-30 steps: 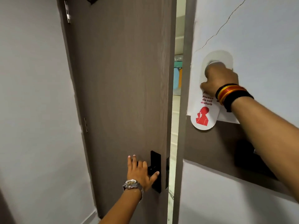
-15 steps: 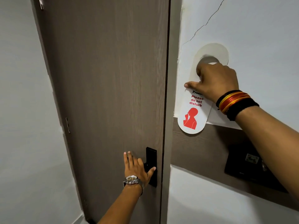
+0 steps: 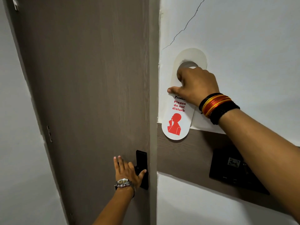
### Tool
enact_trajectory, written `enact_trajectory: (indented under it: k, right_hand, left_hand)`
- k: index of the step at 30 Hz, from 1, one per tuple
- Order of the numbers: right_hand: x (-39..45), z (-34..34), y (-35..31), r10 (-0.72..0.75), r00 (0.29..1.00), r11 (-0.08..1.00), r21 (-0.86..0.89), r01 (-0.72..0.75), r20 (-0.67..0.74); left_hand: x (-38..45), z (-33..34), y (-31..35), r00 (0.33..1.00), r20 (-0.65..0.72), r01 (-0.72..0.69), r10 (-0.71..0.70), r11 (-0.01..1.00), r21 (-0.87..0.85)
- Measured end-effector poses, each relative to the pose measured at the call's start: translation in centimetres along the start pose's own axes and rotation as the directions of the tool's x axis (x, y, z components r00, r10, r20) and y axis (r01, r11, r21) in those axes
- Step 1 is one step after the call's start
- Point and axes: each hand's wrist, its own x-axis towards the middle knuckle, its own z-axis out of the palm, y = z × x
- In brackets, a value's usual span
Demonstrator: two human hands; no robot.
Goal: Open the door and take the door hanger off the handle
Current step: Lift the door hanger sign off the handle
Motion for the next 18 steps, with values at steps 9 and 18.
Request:
enact_trajectory:
  k: [9,18]
  right_hand:
    - [0.1,0.0,0.1,-0.011,1.0,1.0,0.004,0.011,0.005]
    - [0.4,0.0,0.1,0.0,1.0,0.999,0.043,0.0,-0.005]
  left_hand:
    - [0.4,0.0,0.4,0.999,0.049,0.004,-0.005,1.0,0.009]
    - [-1.2,-13.9,1.2,0.862,-0.444,-0.228,-0.246,0.594,-0.771]
